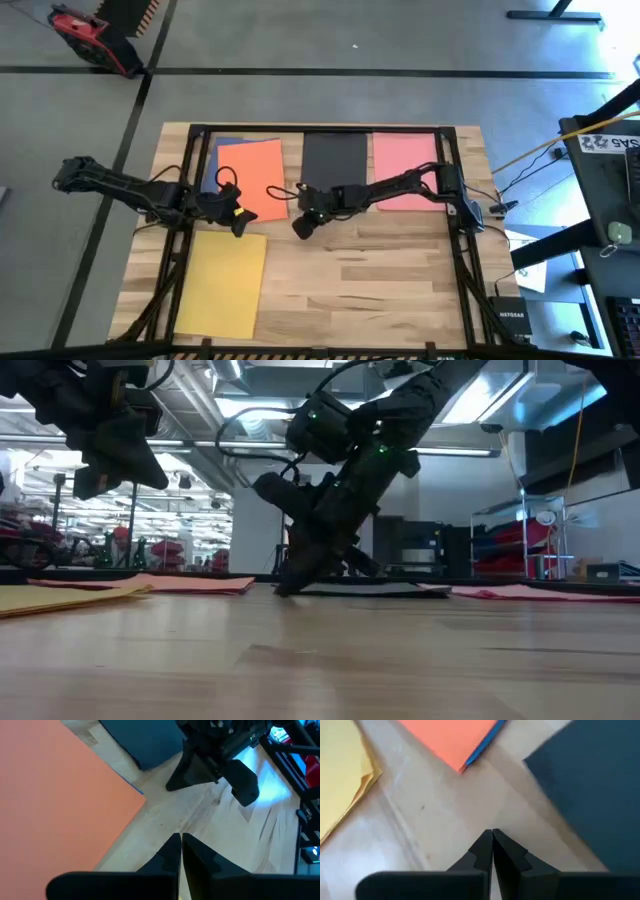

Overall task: Organize paper
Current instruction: Move the orange paper to the bottom center of the table

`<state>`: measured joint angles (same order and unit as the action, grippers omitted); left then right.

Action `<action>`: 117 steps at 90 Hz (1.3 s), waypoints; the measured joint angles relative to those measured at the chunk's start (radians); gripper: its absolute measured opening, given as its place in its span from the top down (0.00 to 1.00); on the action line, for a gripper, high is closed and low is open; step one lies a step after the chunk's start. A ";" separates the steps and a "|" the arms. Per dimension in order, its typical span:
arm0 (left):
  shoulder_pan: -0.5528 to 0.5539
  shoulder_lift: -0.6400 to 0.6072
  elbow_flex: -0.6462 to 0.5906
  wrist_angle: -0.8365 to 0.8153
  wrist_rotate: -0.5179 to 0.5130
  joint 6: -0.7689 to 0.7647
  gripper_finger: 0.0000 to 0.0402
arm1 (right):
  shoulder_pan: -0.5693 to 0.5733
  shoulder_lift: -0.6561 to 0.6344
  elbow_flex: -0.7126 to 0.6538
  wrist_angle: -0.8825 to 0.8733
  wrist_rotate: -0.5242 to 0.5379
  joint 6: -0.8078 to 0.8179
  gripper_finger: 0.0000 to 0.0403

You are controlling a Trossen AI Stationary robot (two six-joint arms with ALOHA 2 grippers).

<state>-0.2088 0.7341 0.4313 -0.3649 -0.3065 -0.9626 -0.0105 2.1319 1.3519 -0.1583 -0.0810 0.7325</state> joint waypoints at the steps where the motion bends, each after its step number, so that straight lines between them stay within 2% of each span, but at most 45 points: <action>1: 0.000 0.000 0.000 0.000 0.000 0.000 1.00 | 0.001 0.000 0.003 -0.001 -0.003 -0.011 1.00; 12: 0.000 0.000 0.000 0.000 0.000 0.006 1.00 | 0.026 0.001 0.042 0.033 -0.016 -0.184 1.00; 33: 0.000 0.000 0.000 -0.032 0.000 0.001 1.00 | 0.072 0.001 0.094 0.028 0.219 -0.520 0.93; 49: 0.000 0.000 0.000 -0.048 0.000 0.005 1.00 | 0.066 0.010 0.095 0.051 0.291 -0.692 0.80; 62: 0.000 0.000 0.000 -0.060 0.000 0.008 1.00 | 0.055 0.036 0.096 0.103 0.298 -0.813 0.70; 72: 0.000 0.000 0.000 -0.079 0.000 0.003 1.00 | 0.055 0.065 0.105 0.111 0.307 -0.871 0.65; 94: 0.000 0.000 0.000 -0.084 0.000 0.001 1.00 | 0.051 0.085 0.112 0.179 0.320 -0.981 0.64; 117: 0.000 0.000 0.000 -0.098 0.000 0.001 1.00 | 0.040 0.129 0.113 0.190 0.266 -1.018 0.63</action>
<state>-0.2085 0.7338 0.4313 -0.4631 -0.3069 -0.9619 0.0296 2.2614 1.4654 0.0321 0.1854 -0.2855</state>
